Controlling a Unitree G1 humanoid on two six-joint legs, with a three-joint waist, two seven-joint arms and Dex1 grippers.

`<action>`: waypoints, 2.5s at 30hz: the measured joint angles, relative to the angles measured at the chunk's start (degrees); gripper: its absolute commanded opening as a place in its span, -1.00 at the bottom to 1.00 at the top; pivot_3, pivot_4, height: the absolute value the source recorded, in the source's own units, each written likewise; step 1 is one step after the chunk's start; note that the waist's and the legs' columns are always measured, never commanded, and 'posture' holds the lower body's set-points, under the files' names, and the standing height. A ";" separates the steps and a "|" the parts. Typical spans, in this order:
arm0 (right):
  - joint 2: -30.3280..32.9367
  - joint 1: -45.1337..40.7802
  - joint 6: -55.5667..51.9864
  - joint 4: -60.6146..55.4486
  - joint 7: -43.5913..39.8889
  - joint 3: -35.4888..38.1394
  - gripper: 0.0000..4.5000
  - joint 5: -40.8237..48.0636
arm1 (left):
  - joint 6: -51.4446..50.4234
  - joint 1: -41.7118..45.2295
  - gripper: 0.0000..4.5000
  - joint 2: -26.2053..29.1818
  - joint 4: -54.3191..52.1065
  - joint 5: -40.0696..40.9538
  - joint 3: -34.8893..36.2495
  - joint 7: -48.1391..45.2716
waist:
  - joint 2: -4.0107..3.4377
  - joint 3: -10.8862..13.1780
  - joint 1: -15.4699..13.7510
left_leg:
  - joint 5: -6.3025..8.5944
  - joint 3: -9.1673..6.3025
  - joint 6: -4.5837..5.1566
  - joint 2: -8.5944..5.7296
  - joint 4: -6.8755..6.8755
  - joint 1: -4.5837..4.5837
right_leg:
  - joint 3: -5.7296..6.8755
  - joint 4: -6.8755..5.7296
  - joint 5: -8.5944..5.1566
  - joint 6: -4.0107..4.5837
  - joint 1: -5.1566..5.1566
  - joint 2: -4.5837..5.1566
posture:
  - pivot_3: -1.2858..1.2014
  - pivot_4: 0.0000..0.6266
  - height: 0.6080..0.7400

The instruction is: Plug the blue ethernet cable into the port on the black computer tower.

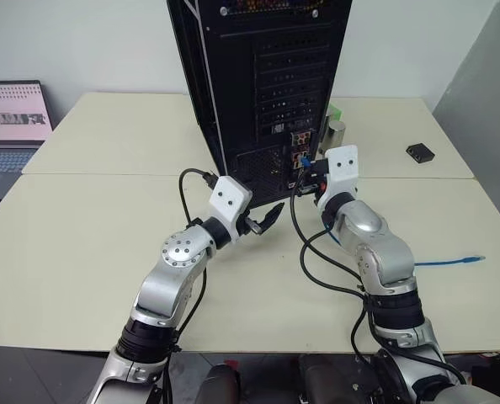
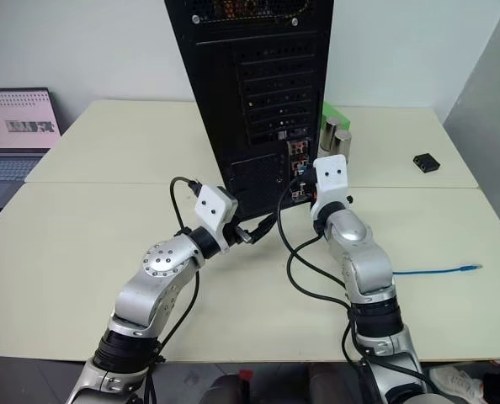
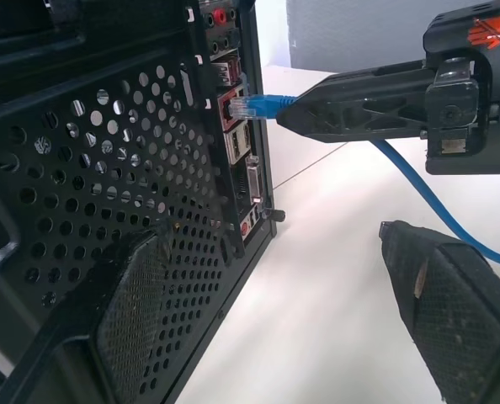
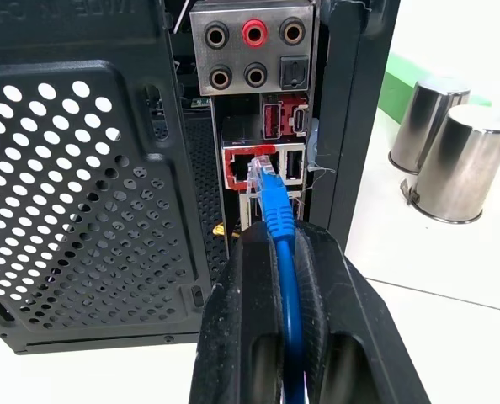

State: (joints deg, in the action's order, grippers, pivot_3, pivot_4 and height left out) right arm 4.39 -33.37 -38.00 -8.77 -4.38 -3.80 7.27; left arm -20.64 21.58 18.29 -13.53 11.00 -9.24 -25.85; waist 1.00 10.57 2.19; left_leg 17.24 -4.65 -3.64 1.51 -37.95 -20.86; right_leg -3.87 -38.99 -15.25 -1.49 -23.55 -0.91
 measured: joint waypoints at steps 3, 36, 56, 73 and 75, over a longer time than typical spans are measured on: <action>0.31 -0.18 0.08 0.01 -0.61 -1.04 -1.00 -1.28 | 0.00 0.00 0.85 0.00 0.00 -0.13 0.00 -0.05 | 0.00 0.00 0.27 | 0.00 0.00 0.00 0.00 0.01 0.00 | -0.01 0.00 0.00 0.00 -0.01 0.00 | 0.03 -0.52 1.00; -4.04 -3.91 -5.73 0.70 -1.72 0.31 -1.00 -1.05 | 0.23 -0.02 0.85 -0.19 -0.01 -1.22 0.25 -0.97 | -0.02 0.01 1.25 | 0.00 0.05 0.00 0.02 0.09 -0.03 | -0.07 0.01 0.00 0.00 -0.11 -0.01 | 0.03 -0.52 1.00; -2.77 -7.52 -3.22 6.75 -4.13 -0.59 -0.70 -1.65 | 0.23 -0.06 0.87 -0.97 -0.01 -2.63 0.29 -0.51 | -0.03 0.02 2.80 | 0.00 0.09 0.00 0.05 0.08 -0.01 | -0.13 -0.04 0.00 0.00 -0.13 -0.04 | 0.03 -0.52 1.00; 19.02 4.71 -8.27 -14.86 -20.81 2.86 0.79 5.00 | -2.25 0.38 0.87 1.18 -0.03 -2.28 2.75 -1.37 | 0.00 0.04 0.92 | 0.00 0.03 0.00 -0.06 0.07 -0.15 | -0.03 0.08 -0.02 -0.04 -0.13 0.05 | 0.03 -0.52 1.00; 22.98 6.17 -8.33 -15.89 -24.34 4.95 0.89 7.29 | -3.41 0.58 0.87 1.92 -0.11 -2.20 2.91 -1.55 | 0.01 0.05 0.88 | 0.01 0.02 0.00 -0.07 0.08 -0.14 | -0.03 0.10 -0.02 -0.04 -0.11 0.04 | 0.03 -0.52 1.00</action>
State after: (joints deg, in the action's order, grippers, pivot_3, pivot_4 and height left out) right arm 27.37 -27.20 -46.33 -24.66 -28.73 1.15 14.56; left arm -24.05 22.17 20.21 -13.64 8.80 -6.33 -27.39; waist 1.02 10.61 3.08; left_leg 17.25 -4.63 -3.64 1.44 -37.87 -21.00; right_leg -3.90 -38.90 -15.28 -1.53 -23.66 -0.87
